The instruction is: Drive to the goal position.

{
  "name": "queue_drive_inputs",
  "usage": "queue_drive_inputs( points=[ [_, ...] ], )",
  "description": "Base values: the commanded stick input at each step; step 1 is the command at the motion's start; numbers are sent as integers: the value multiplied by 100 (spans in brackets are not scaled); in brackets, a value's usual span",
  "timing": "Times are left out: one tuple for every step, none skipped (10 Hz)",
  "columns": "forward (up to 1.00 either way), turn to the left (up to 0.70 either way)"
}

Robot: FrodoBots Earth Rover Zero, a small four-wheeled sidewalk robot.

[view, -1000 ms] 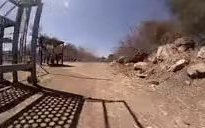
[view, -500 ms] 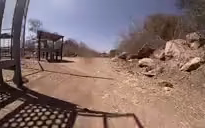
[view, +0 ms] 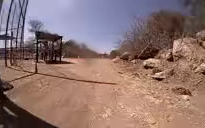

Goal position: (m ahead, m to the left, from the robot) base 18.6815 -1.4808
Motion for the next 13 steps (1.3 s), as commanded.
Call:
queue_drive_inputs(
  points=[
    [100, 0],
    [100, 0],
    [100, 0],
    [100, 0],
    [100, 0],
    [100, 0],
    [100, 0],
    [100, 0],
    [100, 0],
    [100, 0],
    [100, 0],
    [100, 0],
    [100, 0]
  ],
)
